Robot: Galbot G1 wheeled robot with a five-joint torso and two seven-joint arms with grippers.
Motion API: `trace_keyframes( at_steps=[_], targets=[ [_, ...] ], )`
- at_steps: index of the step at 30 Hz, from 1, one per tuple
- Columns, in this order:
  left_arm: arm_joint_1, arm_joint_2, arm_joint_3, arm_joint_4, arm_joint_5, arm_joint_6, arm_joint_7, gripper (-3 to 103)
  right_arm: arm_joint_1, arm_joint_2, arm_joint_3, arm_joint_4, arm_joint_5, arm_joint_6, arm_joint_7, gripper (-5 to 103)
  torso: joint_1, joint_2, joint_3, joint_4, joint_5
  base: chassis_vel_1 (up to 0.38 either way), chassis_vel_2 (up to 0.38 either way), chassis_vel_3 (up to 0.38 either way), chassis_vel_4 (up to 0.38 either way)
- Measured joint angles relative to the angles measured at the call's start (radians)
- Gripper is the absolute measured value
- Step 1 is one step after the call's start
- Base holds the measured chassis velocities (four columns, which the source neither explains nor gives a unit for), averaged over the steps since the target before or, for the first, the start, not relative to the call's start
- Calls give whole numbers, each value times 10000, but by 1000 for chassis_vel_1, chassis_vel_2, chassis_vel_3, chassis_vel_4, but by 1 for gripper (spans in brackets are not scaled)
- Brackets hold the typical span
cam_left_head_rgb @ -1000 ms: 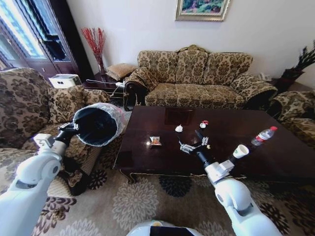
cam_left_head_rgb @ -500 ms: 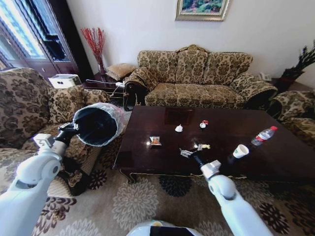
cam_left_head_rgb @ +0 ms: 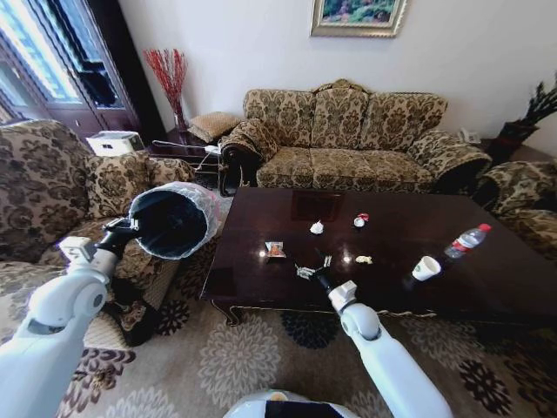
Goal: Move to the front of the table and place the trash on the table into the trash bin.
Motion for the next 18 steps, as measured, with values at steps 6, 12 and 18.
trace_keyframes(
  at_steps=[6, 12, 18],
  targets=[
    [0, 0, 0, 0, 0, 0, 0, 0, 14, 51, -57, 3, -70, 0, -4, 100, -2, 1, -1, 3, -1, -7, 10, 14, -10],
    [0, 0, 0, 0, 0, 0, 0, 0, 100, 113, -168, -105, -201, 65, 104, 100, -2, 1, -1, 4, 1, -90, 97, 103, -94],
    [0, 0, 1, 1, 0, 0, 0, 0, -40, 192, -420, -286, -364, 121, 240, 100, 10, -3, 3, -4, 0, -97, 69, 81, -83]
  ],
)
